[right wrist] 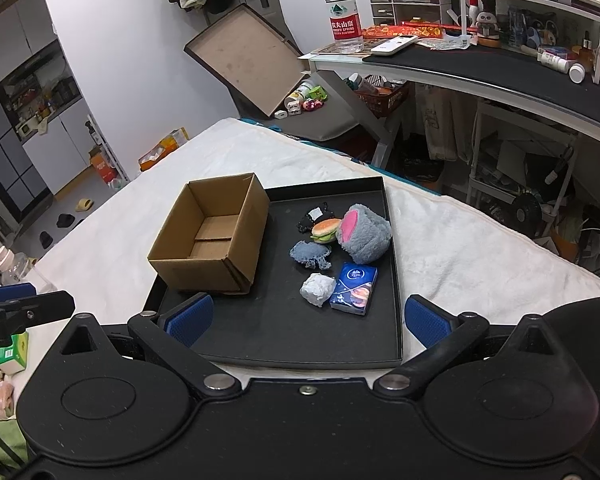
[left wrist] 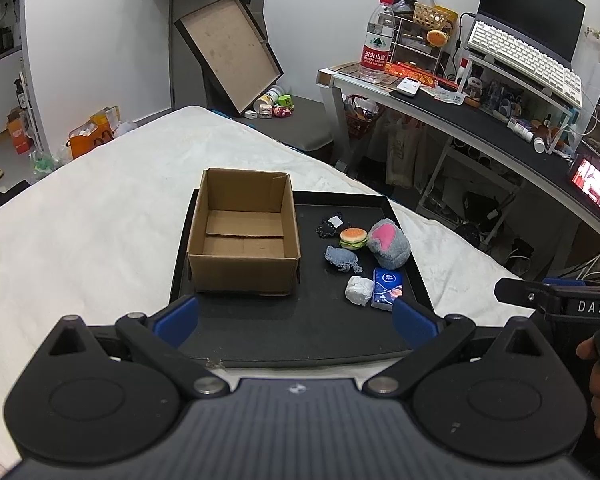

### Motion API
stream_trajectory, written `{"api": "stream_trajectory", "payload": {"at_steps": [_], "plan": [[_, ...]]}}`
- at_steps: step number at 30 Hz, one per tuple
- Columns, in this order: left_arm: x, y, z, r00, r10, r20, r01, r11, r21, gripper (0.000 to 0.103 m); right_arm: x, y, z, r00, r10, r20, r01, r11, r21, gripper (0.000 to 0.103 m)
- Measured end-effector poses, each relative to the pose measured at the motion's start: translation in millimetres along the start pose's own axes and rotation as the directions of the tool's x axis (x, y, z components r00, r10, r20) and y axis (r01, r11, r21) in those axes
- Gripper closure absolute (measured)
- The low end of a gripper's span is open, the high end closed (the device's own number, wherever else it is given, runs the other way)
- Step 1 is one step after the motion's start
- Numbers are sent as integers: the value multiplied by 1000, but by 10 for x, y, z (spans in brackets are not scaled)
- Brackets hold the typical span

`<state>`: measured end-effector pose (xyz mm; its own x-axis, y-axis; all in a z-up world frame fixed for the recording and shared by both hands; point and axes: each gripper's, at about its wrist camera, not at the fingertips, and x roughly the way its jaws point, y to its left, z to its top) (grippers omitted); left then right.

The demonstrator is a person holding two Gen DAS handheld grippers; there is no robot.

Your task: Organize soft objects

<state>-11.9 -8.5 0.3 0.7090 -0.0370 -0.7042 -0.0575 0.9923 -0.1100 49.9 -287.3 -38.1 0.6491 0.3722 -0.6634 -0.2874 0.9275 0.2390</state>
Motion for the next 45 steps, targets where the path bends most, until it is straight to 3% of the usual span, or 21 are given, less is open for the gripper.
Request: {"api": "stream_trajectory", "payload": {"at_steps": [22,45], "plan": [[55,58,42,1000,6,-1,-6,1000,-12,1,60,1,37,1000,4,-3,-4,1000,-7,0],[616,272,77,998,16,-58,-19,999,-50,1,512,-167,76,999,23,-26,-23,1000,19,0]]}}
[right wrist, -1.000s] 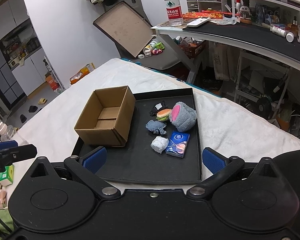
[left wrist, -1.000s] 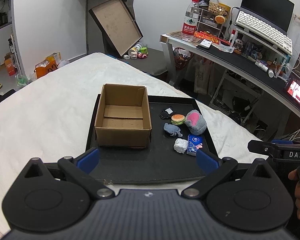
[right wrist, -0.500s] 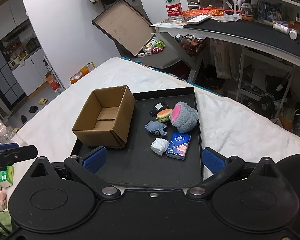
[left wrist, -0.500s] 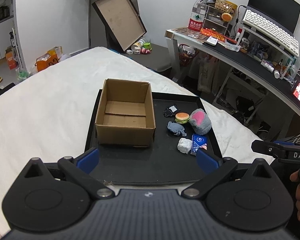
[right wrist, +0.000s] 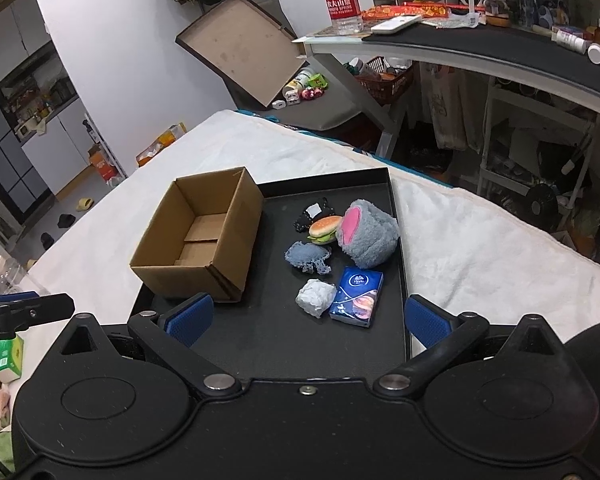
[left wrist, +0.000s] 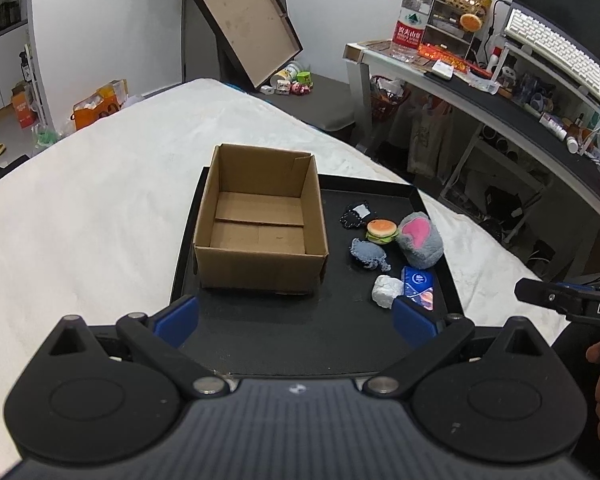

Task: Organize soft objects
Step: 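Move the left gripper to the cardboard box wall and grasp it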

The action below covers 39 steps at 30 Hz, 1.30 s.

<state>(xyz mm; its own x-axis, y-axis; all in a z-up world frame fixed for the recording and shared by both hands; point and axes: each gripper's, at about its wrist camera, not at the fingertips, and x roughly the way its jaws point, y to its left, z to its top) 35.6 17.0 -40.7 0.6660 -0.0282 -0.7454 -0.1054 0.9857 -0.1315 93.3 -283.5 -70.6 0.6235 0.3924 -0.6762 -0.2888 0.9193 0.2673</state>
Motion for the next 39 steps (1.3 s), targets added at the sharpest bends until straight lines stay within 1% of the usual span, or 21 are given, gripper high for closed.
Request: {"api": "stream_trajectory", "payload": {"at_steps": [3,7,11,17,26,29,34,39], "plan": [[85,9,19,1000,6,-14,-6,1000,4,1,64,-23,4,1000,-14,5,13,1000,9,0],[199,26,59,999,23,-32,-23,1000,9,1,150,-49,43,1000,-2,3,2,1000,16,0],[297,61,102,999,30,-40,-30,1000,-2,2,212,-79,71,1000,5,13,-5,1000,17,0],[420,112,150,998,35,-52,-36,999,-14,3,351,-117,127,1000,6,-2,-6,1000,20,0],[580,192,267,997,42,-57,-44,999,-22,3,514,-215,262,1000,8,6,-9,999,49,0],[627,228,327,997,49,-60,-50,999,-19,6,585,-263,308,1000,7,-2,-7,998,65,0],[739,315,428,997,45,-71,-47,998,-31,13,733,-329,396,1000,0,-18,2,996,93,0],[890,423,517,995,43,-90,-48,997,-58,21,917,-335,492,999,-9,-36,12,995,97,0]]}}
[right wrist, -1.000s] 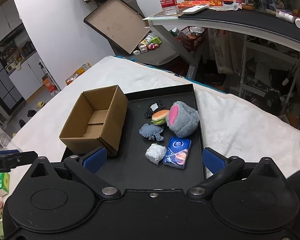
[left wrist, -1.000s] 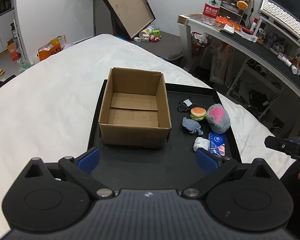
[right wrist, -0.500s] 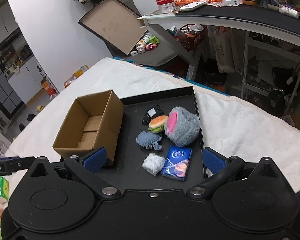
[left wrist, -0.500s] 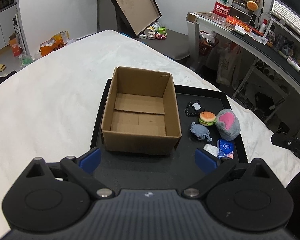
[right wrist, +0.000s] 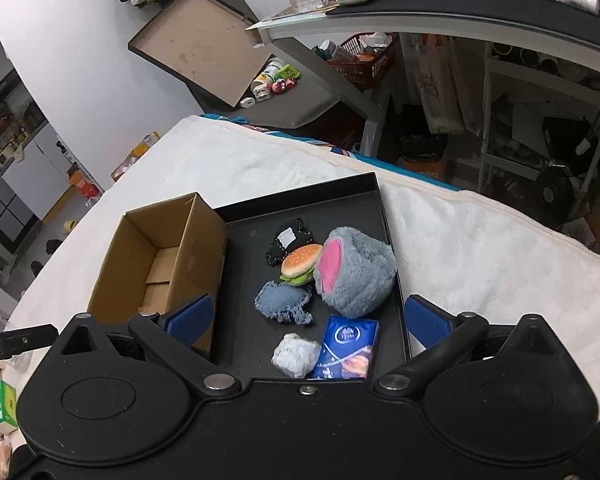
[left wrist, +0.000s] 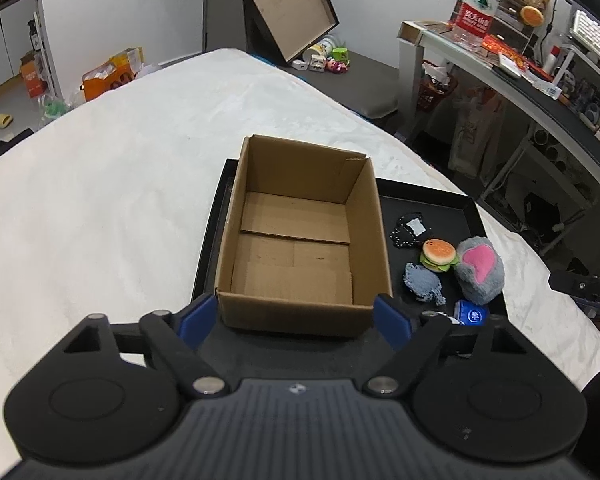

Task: Organize soft objects
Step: 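Move the left gripper to the cardboard box wall and grasp it, then grasp the grey plush with the right gripper while the left gripper holds the box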

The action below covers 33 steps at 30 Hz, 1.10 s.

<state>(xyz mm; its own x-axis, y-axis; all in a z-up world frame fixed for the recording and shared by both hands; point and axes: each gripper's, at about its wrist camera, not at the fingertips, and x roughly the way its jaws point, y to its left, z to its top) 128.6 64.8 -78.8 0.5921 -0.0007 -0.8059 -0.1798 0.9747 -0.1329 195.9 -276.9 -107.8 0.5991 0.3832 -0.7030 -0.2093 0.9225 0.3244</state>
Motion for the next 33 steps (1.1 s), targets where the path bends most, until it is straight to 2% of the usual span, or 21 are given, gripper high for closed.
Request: {"api": "stream_trajectory", "payload": {"at_steps": [10,16,18,21,22,24,26,30,33], "plan": [[345,171,123,999,4,-39,-5,999,-33,32,415,-25,179,997,-39,-74,38,999,-6,0],[597,288,178,997,42,-61,-44,999,-32,37,689,-76,318,993,-61,-102,60,998,-12,0],[702,311,199,994,76,-77,-78,997,-29,42,788,-132,352,992,-65,-112,65,998,-1,0],[825,356,220,994,54,-96,-57,998,-37,44,907,-187,340,991,-74,-108,74,997,-4,0],[857,359,219,994,54,-97,-57,998,-35,46,939,-197,325,992,-72,-105,71,997,-9,0],[938,362,222,992,68,-108,-72,997,-28,55,1009,-196,297,993,-69,-98,65,997,-42,0],[1020,392,222,990,67,-123,-72,997,-37,60,1081,-201,288,992,-81,-98,76,995,-60,0],[1128,428,227,989,83,-124,-87,996,-29,71,1184,-219,279,993,-45,-110,40,998,-47,0],[1184,469,234,988,89,-128,-95,995,-38,78,1257,-176,253,992,-62,-113,53,995,-85,0]]}}
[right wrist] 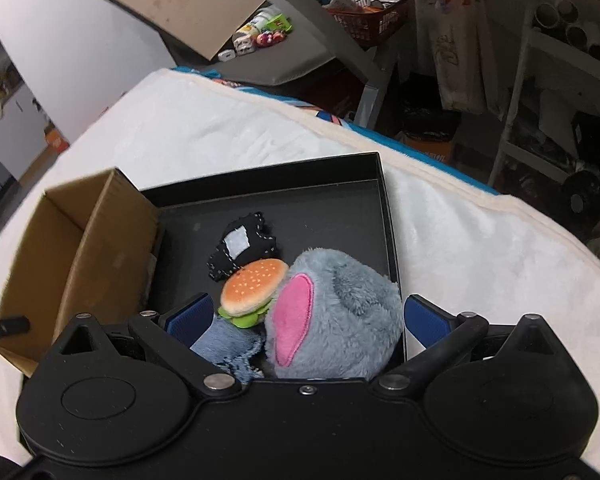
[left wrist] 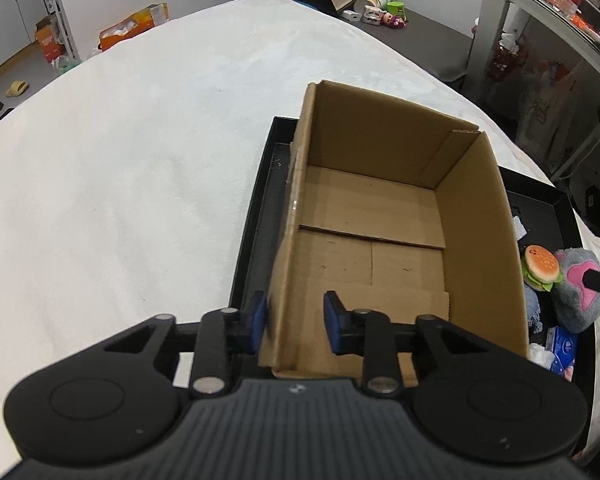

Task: Organize soft objects
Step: 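Grasp the grey plush with the right gripper while the left gripper holds the box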

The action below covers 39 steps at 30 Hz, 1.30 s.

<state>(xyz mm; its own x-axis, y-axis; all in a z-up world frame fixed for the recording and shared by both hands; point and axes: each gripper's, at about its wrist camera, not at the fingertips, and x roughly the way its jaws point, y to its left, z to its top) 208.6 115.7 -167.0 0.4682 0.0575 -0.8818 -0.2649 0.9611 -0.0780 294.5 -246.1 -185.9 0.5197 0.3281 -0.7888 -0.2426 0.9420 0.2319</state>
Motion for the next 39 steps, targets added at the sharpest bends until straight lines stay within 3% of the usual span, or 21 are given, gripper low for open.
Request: {"api": "stream_trajectory", "payload": {"at_steps": [3,8,13,15,21,29,39], "plan": [[16,37,10,1000,0,3,0,1000,-5,91,65,11,-14,1000,-6,-12,6,1000,-12,0],[11,117,-13,1000,-12,19,12,1000,-3,93,120,48,-48,999,-33,-14,32,998,-51,4],[-16,112,-44,999,-28,14,28,1000,2,92,165,74,-104,998,-51,-30,48,995,-92,25],[-35,101,-74,999,-39,12,39,999,10,92,147,84,-117,997,-71,-19,68,991,-112,40],[-104,125,-215,998,-64,17,64,998,9,92,70,54,-132,999,-51,-12,49,995,-85,54],[-172,174,-367,997,-75,31,76,997,-11,91,-19,84,-182,999,-45,-7,44,995,-88,61],[-210,223,-476,993,-84,79,88,995,-51,90,-205,162,-219,999,-50,11,51,995,-91,61]]}}
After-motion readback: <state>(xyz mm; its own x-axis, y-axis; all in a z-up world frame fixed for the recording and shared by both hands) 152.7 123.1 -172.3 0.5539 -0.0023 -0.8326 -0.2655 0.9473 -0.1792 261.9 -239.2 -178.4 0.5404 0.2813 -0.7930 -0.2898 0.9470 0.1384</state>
